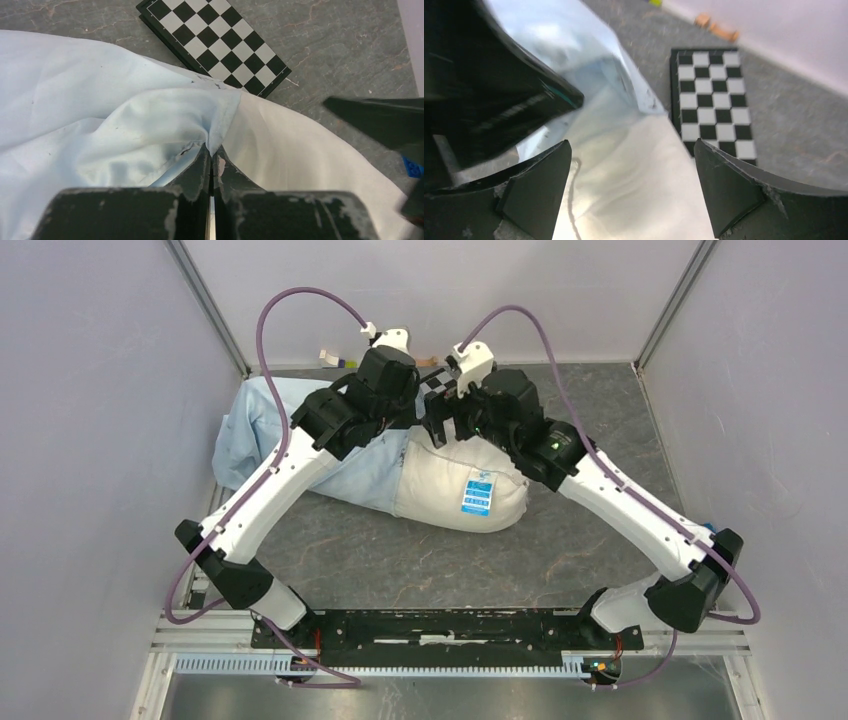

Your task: Put the pillow into the pillowcase

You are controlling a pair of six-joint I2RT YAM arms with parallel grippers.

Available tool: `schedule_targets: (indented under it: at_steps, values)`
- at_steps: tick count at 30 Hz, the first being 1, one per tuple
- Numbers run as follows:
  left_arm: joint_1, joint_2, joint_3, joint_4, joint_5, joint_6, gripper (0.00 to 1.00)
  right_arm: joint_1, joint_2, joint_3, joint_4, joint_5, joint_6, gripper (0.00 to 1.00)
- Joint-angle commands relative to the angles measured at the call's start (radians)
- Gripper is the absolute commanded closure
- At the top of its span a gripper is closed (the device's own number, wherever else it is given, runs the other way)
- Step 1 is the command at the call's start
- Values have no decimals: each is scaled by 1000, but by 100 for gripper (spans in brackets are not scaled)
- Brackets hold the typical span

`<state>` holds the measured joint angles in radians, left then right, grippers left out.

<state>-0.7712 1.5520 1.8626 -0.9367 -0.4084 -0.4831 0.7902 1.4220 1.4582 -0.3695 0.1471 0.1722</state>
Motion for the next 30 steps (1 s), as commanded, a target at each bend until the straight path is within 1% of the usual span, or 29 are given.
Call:
schedule_targets:
  at_steps: [1,5,8,11,13,14,16,17,18,19,20,22,24,25,26,27,28,30]
  values:
    - [35,19,15,68,50,-43,98,25,-46,142,-72,75,-148,2]
    - [60,44,18,80,63,-45,98,140,-116,34,-60,204,-238,2]
    - [78,65,24,99,86,-45,98,243,-172,-72,-49,346,-304,2]
    - [79,77,24,124,107,-44,98,256,-205,-195,-27,409,-327,2]
    - [79,82,25,130,109,-45,98,254,-212,-284,17,444,-337,2]
    - [79,85,27,130,111,-44,98,245,-208,-327,48,435,-341,2]
    - [74,87,30,141,143,-37,98,187,-182,-379,97,366,-322,2]
    - [65,84,31,149,149,-36,98,134,-164,-396,125,310,-299,7]
    - [46,77,27,164,147,-29,98,68,-152,-407,161,235,-283,14]
    - [23,73,20,180,144,-22,98,14,-139,-415,197,172,-259,26]
    - [4,75,17,200,150,-17,98,-52,-120,-410,232,92,-224,45]
    - [-21,96,27,214,163,-15,98,-162,-64,-355,275,-68,-137,73]
    - [-25,120,42,214,176,-18,98,-230,24,-273,282,-190,-58,93]
    - [-26,127,49,210,177,-16,97,-248,65,-234,274,-228,-32,99]
    - [-27,131,54,202,167,-14,90,-257,112,-190,257,-243,-16,100]
    - [-27,130,55,196,153,-9,79,-258,146,-152,239,-242,-9,100]
    - [-27,124,55,185,129,-4,61,-257,167,-137,233,-236,0,100]
    - [-27,96,43,153,77,-2,39,-258,190,-132,231,-221,15,100]
